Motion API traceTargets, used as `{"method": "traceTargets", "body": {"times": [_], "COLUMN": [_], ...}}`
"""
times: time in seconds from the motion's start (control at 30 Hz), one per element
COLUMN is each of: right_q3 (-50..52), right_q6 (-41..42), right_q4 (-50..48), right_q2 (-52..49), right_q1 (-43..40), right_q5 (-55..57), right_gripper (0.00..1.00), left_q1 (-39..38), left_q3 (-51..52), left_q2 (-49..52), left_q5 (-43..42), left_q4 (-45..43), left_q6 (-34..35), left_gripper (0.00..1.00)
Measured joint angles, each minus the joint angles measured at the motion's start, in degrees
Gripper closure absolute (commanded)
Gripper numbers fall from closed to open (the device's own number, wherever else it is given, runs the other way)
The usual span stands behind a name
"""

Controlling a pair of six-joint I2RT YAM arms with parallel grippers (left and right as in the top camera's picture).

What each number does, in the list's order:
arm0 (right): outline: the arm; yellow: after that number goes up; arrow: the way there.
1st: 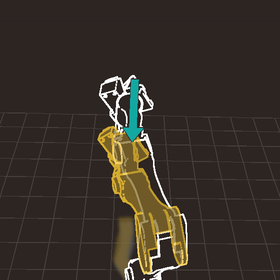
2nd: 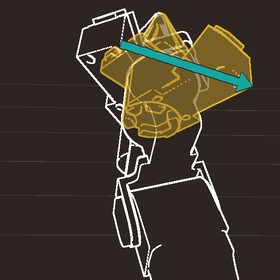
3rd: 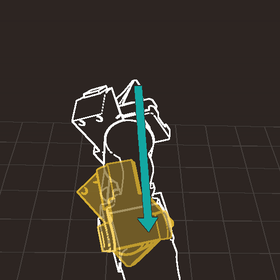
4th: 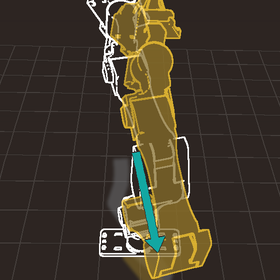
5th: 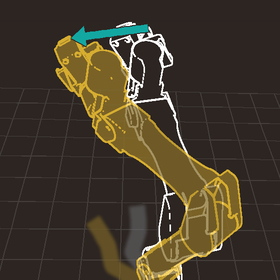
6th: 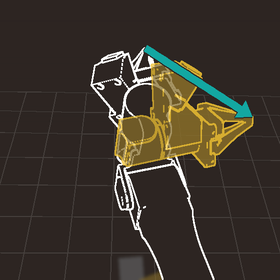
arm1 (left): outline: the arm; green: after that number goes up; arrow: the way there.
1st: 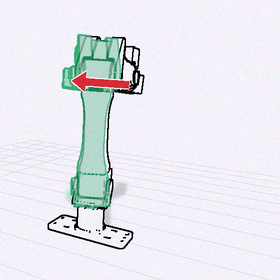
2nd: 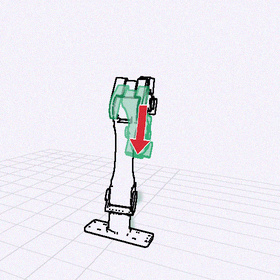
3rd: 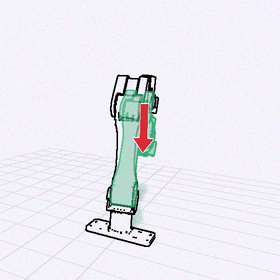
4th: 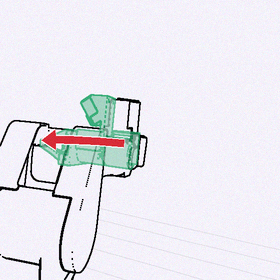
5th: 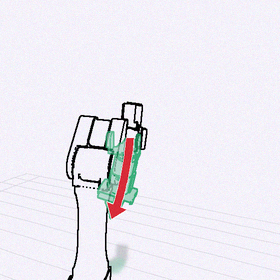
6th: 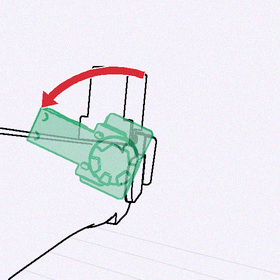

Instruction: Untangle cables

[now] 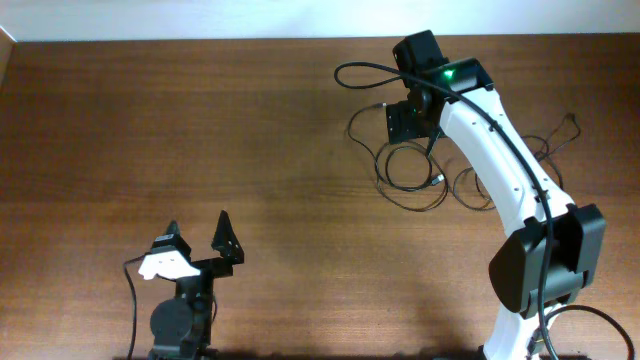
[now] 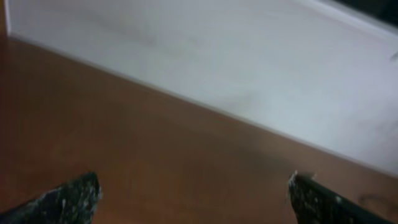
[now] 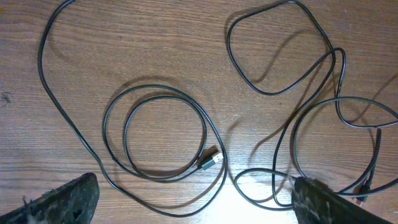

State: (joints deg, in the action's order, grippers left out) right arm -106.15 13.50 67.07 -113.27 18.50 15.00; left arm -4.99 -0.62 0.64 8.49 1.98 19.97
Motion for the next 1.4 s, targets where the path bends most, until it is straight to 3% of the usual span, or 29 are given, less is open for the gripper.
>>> {"method": "traceTargets", "body": {"times": [0.23,0.87,1.03,1.23,1.4], "right_q3": [-0.02,0.07,0.26,0.24,0.13], "right_q6": [0.00,0.02,0.02,-0.04,-0.11], "right_q4": [0.02,-0.24,-0.28,0.72,9.79], "right_q2": [0.00,1.77,18.05,43.98,63.49], "right_q1": [0.00,2.12,8.81,8.55,5.46], "right_q5": [0.00,-0.02,-0.24,0.48,2.49], "right_gripper": [0.01,0.01,0.01,0.01,0.01], "left_q1": [-0.04,-0.04,-0.04,-0.04,-0.04], "left_q3": [0.02,0.02,0.02,0.02,0.02], "left_q2": [-0.02,-0.02,-0.02,-0.02,-0.02], "left_q5": [-6.64,-7.26,-7.30,-7.69,-7.87], "left_q4": [2.34,2.34,2.34,2.36,2.38], "left_q6": [-12.46,-14.43,-14.43,-14.43,-14.43], "left_gripper": [0.01,0.01,0.01,0.01,0.01]}}
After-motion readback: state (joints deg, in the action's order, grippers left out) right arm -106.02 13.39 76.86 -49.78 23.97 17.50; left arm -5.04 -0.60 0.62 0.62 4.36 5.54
